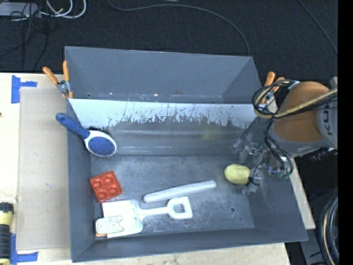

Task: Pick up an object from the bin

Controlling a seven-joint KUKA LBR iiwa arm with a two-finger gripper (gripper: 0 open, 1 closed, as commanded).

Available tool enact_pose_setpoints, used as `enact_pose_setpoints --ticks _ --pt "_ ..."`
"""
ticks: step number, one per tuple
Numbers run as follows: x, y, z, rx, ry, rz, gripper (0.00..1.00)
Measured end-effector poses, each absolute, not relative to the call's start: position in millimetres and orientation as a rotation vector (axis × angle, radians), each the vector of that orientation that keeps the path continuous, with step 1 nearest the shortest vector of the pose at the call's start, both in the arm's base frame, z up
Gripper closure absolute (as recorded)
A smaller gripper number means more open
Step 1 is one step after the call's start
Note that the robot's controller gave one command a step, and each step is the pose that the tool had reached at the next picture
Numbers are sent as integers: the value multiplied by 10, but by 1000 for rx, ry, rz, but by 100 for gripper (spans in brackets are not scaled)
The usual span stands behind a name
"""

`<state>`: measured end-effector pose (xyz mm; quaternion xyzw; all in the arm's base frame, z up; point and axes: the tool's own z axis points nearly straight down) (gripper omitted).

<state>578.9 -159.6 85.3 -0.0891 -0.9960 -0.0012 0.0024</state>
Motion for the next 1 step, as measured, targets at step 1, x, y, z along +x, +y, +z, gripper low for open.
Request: enact_pose_setpoints --ticks 1 --pt "5877 -1590 1004 -229 -3132 -3 0"
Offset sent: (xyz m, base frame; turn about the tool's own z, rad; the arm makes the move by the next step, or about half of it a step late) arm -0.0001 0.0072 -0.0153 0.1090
